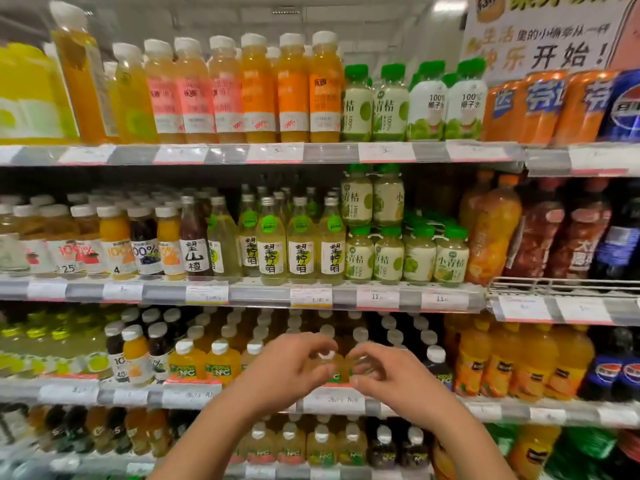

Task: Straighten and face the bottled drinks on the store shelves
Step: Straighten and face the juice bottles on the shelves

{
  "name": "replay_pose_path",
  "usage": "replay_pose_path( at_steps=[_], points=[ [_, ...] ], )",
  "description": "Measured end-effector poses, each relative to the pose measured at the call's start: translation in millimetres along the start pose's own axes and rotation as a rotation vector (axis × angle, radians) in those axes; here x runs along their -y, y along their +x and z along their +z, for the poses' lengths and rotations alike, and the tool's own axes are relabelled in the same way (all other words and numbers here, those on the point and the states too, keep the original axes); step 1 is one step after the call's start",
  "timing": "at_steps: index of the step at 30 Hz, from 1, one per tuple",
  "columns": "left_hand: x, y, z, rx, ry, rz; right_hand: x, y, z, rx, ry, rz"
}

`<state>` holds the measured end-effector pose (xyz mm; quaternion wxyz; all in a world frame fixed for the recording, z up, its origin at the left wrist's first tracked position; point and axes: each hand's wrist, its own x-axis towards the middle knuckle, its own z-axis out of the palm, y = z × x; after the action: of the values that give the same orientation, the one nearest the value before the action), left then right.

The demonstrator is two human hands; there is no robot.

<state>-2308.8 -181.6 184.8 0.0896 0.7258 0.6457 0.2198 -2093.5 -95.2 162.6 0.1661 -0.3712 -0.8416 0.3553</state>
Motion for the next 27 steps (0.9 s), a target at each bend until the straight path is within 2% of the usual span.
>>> replay_pose_path(
  at_steps=[10, 16, 22, 27],
  points=[
    [-7, 11, -69, -0.154, 0.083, 0.01, 49, 23, -46, -0.044, -0.121, -0.135],
    [-6, 20, -112, -0.265, 0.217, 0.039, 75, 40, -68, -0.082, -0.18, -0.225],
    [2, 21, -161, -0.41, 0.263, 0.026, 101, 50, -82, -0.136, -0.238, -0.311],
    [17, 10, -188, -0.458, 0.278, 0.008, 123, 55, -78, -0.138, -0.244, -0.324]
  ],
)
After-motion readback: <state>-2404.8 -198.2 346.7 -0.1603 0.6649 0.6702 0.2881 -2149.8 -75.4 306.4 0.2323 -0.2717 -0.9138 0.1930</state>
